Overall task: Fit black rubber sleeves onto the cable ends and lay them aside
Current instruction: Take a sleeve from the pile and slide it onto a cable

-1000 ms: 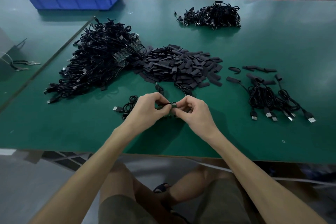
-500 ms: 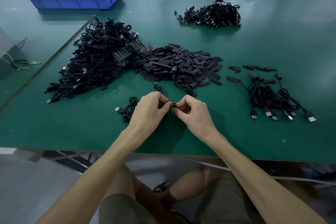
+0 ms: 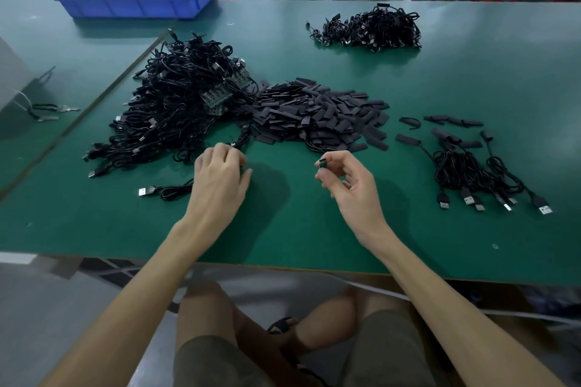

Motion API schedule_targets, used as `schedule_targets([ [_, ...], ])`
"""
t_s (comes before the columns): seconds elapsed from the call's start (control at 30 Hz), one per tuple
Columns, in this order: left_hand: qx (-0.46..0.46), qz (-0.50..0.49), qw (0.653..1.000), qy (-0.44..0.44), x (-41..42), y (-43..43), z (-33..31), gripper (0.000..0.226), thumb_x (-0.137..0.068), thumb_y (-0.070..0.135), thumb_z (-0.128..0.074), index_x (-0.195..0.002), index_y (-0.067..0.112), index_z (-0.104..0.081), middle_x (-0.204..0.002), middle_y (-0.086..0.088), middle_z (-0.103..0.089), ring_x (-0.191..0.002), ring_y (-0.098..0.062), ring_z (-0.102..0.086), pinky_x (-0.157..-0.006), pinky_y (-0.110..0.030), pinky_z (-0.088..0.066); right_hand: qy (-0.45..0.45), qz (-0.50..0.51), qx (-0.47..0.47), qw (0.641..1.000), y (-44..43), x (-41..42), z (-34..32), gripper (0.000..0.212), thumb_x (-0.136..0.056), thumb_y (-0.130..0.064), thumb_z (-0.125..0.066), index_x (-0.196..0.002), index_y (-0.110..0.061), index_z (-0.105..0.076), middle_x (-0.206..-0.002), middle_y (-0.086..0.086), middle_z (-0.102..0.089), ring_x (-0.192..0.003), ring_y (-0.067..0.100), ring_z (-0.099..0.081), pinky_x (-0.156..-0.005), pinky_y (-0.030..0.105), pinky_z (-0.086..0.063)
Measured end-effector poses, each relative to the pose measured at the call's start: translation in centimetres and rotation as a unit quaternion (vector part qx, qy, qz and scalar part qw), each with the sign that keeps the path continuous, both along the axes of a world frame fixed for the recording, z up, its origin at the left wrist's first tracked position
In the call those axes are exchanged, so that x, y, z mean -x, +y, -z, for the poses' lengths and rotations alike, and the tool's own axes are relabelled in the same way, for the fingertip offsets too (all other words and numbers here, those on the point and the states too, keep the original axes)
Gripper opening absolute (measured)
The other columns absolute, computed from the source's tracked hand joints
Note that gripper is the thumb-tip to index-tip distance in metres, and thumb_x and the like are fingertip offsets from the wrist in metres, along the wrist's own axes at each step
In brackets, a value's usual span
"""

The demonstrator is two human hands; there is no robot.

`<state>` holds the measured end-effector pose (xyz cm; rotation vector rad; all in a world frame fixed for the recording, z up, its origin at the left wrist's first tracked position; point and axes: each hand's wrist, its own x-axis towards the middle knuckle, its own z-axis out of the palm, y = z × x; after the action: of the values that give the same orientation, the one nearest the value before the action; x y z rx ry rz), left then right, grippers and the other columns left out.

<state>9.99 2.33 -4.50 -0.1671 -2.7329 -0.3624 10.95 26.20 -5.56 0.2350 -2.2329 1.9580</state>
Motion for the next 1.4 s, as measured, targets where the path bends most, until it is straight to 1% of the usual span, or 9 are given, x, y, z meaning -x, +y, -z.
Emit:
schedule_targets([
  [0.23, -0.223, 0.222, 0.942, -0.115, 1.3, 4.8, 0.0, 0.043, -0.096, 0.006, -0.065, -0.137, 0.020, -0.059, -0.130, 0.009, -0.059, -0.123, -0.004, -0.055, -0.108, -0.029, -0.047, 0.017, -0.018, -0.053, 0.998, 0.2, 0.2, 0.2, 0.016, -0.101, -0.015, -0.067, -0.105, -0.026, -0.077, -0.108, -0.004, -0.064, -0.096, 0.010, -0.062, -0.076, 0.025, -0.049],
  [0.47, -0.242, 0.279, 0.920, -0.133, 2.9, 7.3, 0.3, 0.053, -0.095, 0.002, -0.063, -0.144, 0.021, -0.054, -0.139, 0.011, -0.058, -0.126, -0.005, -0.055, -0.107, -0.031, -0.046, 0.049, 0.003, -0.062, 0.997, 0.4, 0.3, 0.1, 0.020, -0.095, -0.007, -0.072, -0.094, -0.026, -0.078, -0.128, -0.006, -0.055, -0.120, 0.019, -0.051, -0.095, 0.021, -0.044],
  [0.6, -0.234, 0.242, 0.933, -0.126, 2.7, 6.9, 1.3, 0.055, -0.097, 0.002, -0.060, -0.147, 0.023, -0.051, -0.148, 0.009, -0.052, -0.133, -0.012, -0.050, -0.112, -0.037, -0.043, 0.026, 0.003, 0.072, 0.997, 0.7, 0.4, 0.2, 0.014, -0.096, 0.002, -0.066, -0.095, -0.008, -0.076, -0.122, 0.006, -0.070, -0.120, 0.016, -0.064, -0.100, 0.028, -0.051],
  [0.77, -0.161, 0.194, 0.966, -0.062, 2.5, 7.1, 1.8, 0.065, -0.101, 0.007, -0.058, -0.158, 0.022, -0.033, -0.164, 0.010, -0.028, -0.151, -0.014, -0.021, -0.124, -0.033, -0.020, -0.045, -0.008, 0.311, 0.949, 2.0, 0.6, 0.1, 0.019, -0.097, -0.018, -0.057, -0.107, -0.005, -0.068, -0.109, 0.010, -0.074, -0.109, 0.025, -0.069, -0.103, 0.035, -0.053],
  [0.93, -0.084, 0.175, 0.979, -0.060, 2.4, 7.4, 1.8, 0.066, -0.105, 0.021, -0.053, -0.162, 0.027, -0.020, -0.167, 0.012, -0.020, -0.156, -0.009, -0.007, -0.124, -0.035, -0.006, -0.102, -0.025, 0.373, 0.922, 2.4, 0.5, -0.5, 0.021, -0.097, -0.024, -0.056, -0.107, -0.010, -0.068, -0.091, 0.002, -0.072, -0.090, 0.017, -0.068, -0.092, 0.030, -0.054],
  [1.03, -0.051, 0.188, 0.980, -0.033, 2.2, 7.6, 1.9, 0.054, -0.105, 0.028, -0.054, -0.156, 0.025, -0.036, -0.158, 0.008, -0.040, -0.152, -0.013, -0.024, -0.124, -0.041, -0.009, -0.128, -0.013, 0.391, 0.911, 2.5, 0.6, -0.7, 0.024, -0.093, -0.026, -0.060, -0.108, -0.010, -0.069, -0.089, -0.001, -0.069, -0.082, 0.011, -0.061, -0.083, 0.026, -0.050],
  [1.13, -0.051, 0.185, 0.981, 0.005, 1.8, 7.6, 1.9, 0.032, -0.103, 0.031, -0.058, -0.132, 0.019, -0.064, -0.123, 0.002, -0.061, -0.123, -0.022, -0.051, -0.115, -0.039, -0.023, -0.145, 0.000, 0.403, 0.903, 2.5, 0.6, -0.8, 0.033, -0.091, -0.029, -0.061, -0.115, -0.007, -0.065, -0.096, -0.002, -0.067, -0.082, 0.011, -0.056, -0.079, 0.027, -0.046],
  [1.27, -0.086, 0.209, 0.974, -0.037, 1.3, 7.4, 1.3, 0.030, -0.103, 0.035, -0.057, -0.119, 0.013, -0.068, -0.099, 0.006, -0.056, -0.095, -0.018, -0.054, -0.089, -0.031, -0.041, -0.160, 0.026, 0.432, 0.887, 2.7, 0.8, -0.7, 0.026, -0.099, -0.029, -0.059, -0.115, -0.010, -0.068, -0.085, -0.002, -0.064, -0.079, 0.010, -0.059, -0.079, 0.026, -0.048],
  [1.4, -0.072, 0.242, 0.962, -0.103, 0.4, 7.5, 0.8, 0.032, -0.103, 0.043, -0.054, -0.119, 0.018, -0.066, -0.097, 0.013, -0.052, -0.089, -0.014, -0.057, -0.076, -0.027, -0.045, -0.179, 0.045, 0.457, 0.870, 2.8, 0.9, -0.5, 0.026, -0.109, -0.024, -0.049, -0.116, -0.008, -0.067, -0.081, -0.001, -0.063, -0.078, 0.013, -0.058, -0.081, 0.028, -0.050],
])
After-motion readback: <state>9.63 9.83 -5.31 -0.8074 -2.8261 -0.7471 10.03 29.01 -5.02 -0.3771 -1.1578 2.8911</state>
